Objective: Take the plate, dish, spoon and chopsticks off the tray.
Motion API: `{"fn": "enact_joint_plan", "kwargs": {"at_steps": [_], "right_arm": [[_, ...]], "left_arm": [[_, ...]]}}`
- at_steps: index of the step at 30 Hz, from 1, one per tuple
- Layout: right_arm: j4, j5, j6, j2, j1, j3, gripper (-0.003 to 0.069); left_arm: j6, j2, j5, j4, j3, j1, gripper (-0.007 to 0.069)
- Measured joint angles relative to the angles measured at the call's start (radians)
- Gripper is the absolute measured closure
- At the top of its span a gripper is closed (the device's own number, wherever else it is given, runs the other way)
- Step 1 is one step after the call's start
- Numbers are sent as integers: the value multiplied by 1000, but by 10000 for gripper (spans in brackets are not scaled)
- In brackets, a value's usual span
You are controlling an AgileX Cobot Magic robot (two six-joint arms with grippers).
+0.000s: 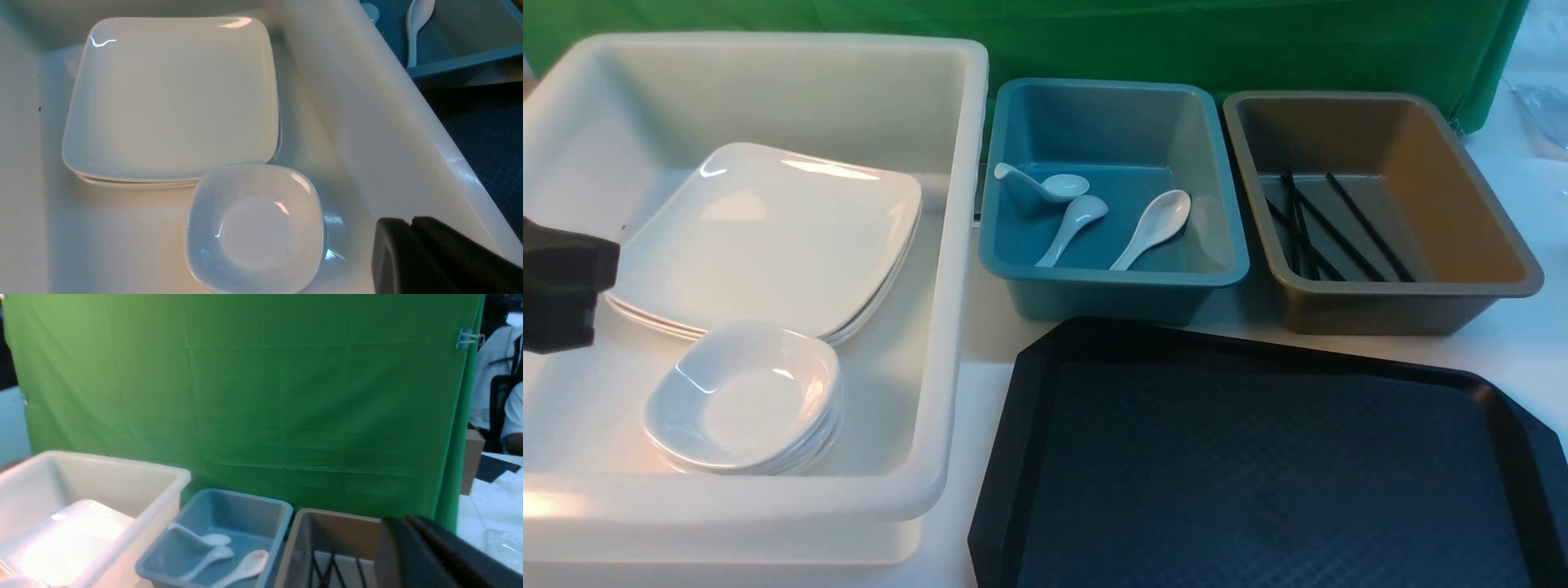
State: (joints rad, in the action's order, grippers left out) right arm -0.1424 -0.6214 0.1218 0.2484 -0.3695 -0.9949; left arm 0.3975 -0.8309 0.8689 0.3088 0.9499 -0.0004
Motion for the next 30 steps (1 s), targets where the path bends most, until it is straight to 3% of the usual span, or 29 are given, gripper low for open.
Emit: {"fn": "enact_joint_plan", "kwargs": {"at_steps": [5,10,19,24,30], "right_arm": [[-1,332,50,-235,0,353,636],[1,536,66,-238,-1,445,612],[2,574,70,-232,-1,451,586],[2,573,70,-232,-1,451,575],[2,571,70,-232,-1,451,568]], "left_arm": [[0,0,0,0,0,0,609],[6,16,12,13,0,0,609],[26,252,-72,57,-140,0,609],[-19,422,-145,71,-251,0,609],[-28,510,-144,77,-268,0,609]]}}
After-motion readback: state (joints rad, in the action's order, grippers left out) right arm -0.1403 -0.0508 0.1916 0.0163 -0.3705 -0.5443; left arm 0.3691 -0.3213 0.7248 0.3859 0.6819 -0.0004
